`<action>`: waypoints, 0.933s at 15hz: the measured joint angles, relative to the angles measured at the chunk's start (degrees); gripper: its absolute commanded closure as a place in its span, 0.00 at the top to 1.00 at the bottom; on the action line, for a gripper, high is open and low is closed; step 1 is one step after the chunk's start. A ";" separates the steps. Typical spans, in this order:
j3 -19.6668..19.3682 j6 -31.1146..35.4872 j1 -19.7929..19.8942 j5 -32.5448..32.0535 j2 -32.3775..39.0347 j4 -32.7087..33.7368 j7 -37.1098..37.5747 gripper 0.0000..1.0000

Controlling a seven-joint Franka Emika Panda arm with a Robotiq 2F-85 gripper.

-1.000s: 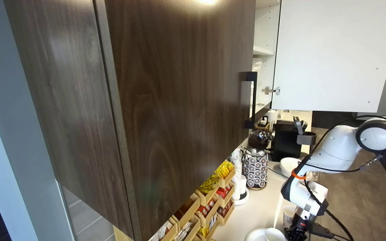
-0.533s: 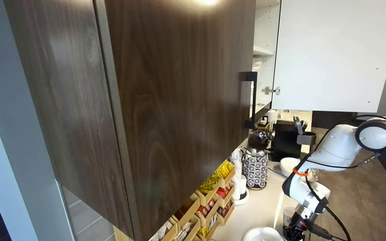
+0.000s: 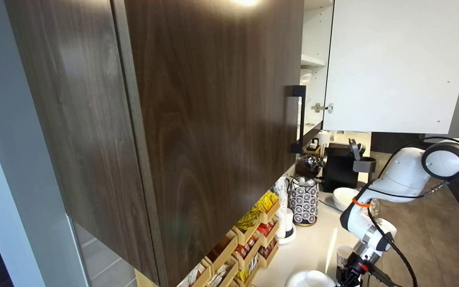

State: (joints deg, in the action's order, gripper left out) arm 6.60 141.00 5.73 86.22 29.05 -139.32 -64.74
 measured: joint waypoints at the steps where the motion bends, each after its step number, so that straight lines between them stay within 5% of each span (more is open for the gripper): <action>1: -0.86 -1.41 -0.25 0.23 0.00 0.00 -0.49 0.01; 14: -6.56 -13.08 -0.85 1.39 -2.88 -0.67 -3.32 0.01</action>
State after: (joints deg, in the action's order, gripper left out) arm 0.04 127.92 4.88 87.61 26.17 -139.99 -68.06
